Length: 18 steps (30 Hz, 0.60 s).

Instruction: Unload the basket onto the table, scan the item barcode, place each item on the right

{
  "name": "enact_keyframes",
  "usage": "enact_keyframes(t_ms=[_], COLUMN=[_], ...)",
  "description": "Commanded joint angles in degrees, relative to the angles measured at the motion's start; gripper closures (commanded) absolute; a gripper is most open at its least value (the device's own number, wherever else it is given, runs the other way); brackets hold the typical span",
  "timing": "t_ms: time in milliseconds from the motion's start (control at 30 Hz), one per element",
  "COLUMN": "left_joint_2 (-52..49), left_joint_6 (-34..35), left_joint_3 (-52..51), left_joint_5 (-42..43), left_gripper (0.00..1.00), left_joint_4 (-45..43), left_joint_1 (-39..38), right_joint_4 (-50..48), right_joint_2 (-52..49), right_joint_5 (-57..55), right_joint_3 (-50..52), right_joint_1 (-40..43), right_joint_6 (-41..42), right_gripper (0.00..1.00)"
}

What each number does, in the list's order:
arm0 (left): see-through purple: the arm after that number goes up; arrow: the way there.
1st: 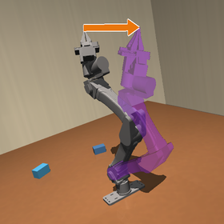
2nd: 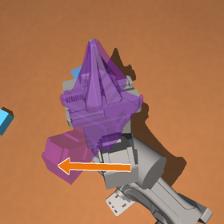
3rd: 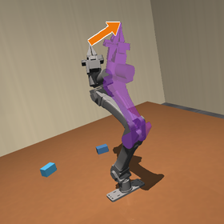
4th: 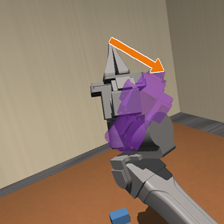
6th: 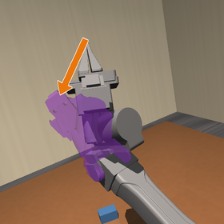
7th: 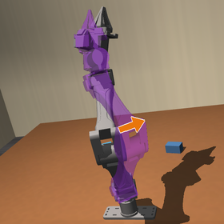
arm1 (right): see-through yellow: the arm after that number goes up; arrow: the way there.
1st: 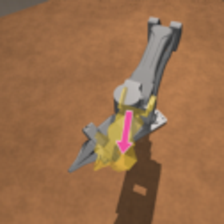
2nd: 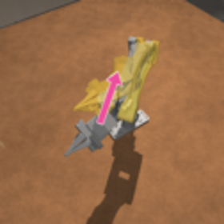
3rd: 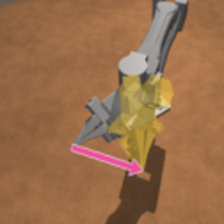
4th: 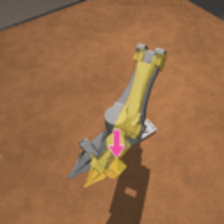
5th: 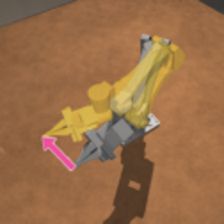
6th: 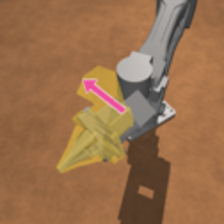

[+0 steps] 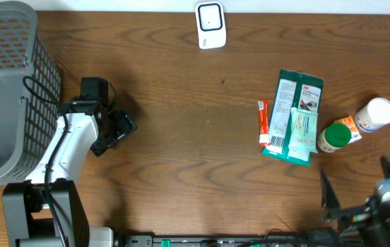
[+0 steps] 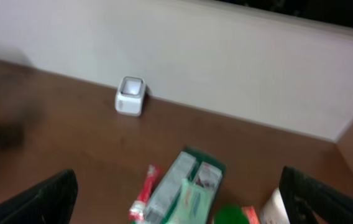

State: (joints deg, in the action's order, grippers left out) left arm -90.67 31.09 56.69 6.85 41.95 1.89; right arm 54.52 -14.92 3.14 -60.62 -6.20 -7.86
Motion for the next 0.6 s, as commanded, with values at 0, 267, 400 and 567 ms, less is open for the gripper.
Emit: enact_keyframes(t_ms=[0, 267, 400, 567], left_joint_2=[0.11, 0.11, 0.11, 0.11], left_joint_6=[-0.39, -0.37, -0.37, -0.37], left_joint_3=[0.0, 0.0, 0.0, 0.0], left_joint_5=[-1.16, -1.16, -1.16, -1.16], left_gripper=[0.14, 0.14, 0.14, 0.14], left_joint_4=[0.2, 0.2, 0.2, 0.2], left_joint_1=[0.28, 0.31, 0.31, 0.28], right_joint_4=[-6.64, -42.14, -64.92, -74.88], right_joint_2=[8.92, 14.34, 14.36, 14.6], right_joint_5=[-0.33, -0.31, -0.31, -0.31], right_joint_3=[11.21, 33.2, 45.7, 56.15], right_joint_1=[1.77, 2.62, 2.64, 4.35], right_joint_6=[-1.03, -2.1, -2.05, 3.58], right_gripper=[0.01, 0.01, 0.01, 0.01])
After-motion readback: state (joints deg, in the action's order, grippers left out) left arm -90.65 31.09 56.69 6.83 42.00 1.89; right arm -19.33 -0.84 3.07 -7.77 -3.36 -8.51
